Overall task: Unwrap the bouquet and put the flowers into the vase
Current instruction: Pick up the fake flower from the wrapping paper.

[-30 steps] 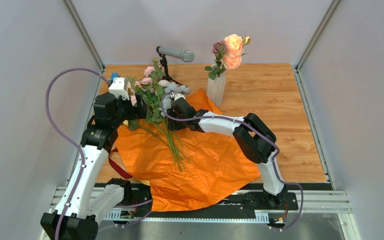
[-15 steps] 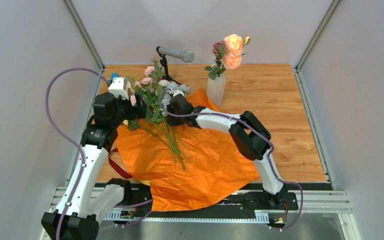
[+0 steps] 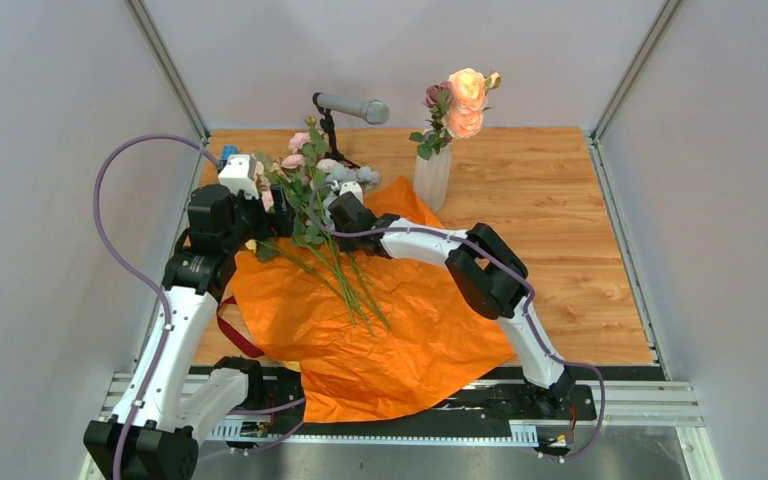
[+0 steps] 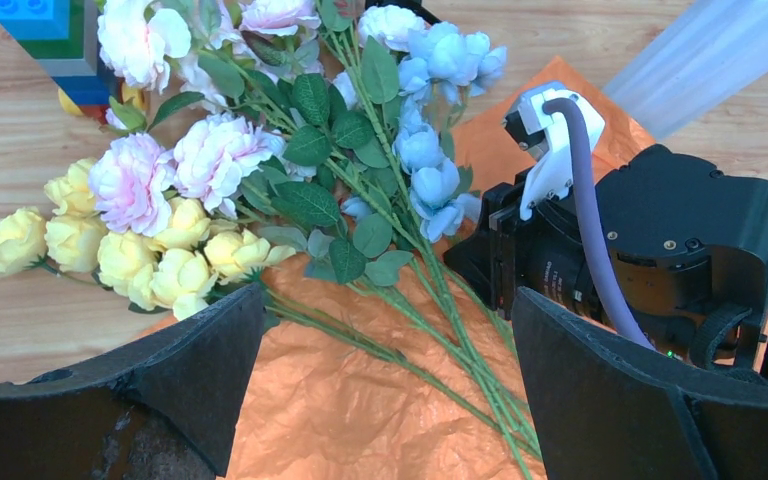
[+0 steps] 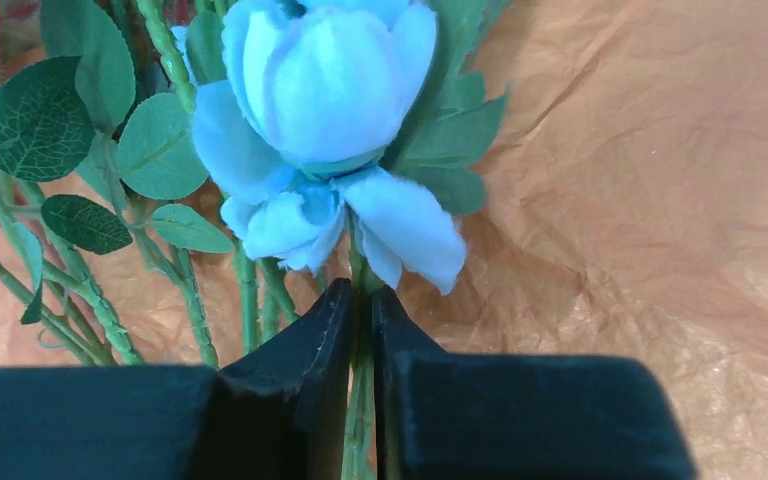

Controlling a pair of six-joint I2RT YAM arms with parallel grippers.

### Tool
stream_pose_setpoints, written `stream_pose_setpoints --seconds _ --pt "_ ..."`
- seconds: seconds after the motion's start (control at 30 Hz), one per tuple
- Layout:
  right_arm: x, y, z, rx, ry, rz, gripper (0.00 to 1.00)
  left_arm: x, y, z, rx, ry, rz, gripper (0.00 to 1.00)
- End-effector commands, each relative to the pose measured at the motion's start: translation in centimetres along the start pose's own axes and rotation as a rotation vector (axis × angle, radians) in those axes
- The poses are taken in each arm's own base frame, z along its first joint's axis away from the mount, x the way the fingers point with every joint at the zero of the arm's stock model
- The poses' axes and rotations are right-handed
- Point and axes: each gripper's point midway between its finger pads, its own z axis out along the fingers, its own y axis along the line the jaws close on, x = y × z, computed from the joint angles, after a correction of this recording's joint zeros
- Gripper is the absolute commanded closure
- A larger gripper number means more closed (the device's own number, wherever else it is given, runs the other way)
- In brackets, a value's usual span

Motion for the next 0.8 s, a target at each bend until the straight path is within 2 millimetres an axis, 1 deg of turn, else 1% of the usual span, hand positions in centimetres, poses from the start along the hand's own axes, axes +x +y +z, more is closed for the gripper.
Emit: stream_pose_setpoints --seconds 0.0,0.03,0.2,0.37,0.6,0.77 --pt "-1.6 -0.2 -0.6 0.038 -0.046 0.003 0.97 -0.8 0.0 0.2 0.011 -0.032 0.003 0.00" --pt "-2.0 -0.1 -1.1 0.032 -0.058 0.012 1.00 -0.9 0.0 0.2 0.011 -0.032 0.003 0.00" --pt "-3.4 0.4 -3.5 0.026 -0.123 0.073 1.00 -0.8 0.1 0.2 0.010 -0.031 0.002 0.00" --pt "-4.5 0.4 -5.9 0.023 -0.203 0.159 1.00 -0.8 0.1 0.2 0.008 -0.031 -0.001 0.00" --pt "-5.1 0.4 -8.3 0.029 -0.286 0.207 1.00 -0.8 0.2 0.2 0.009 -0.031 -0.002 0.00" --pt "-5.1 -0.3 -9.5 0.067 -0.317 0.211 1.00 -0.8 0.2 0.2 0.007 -0.031 -0.002 0.00"
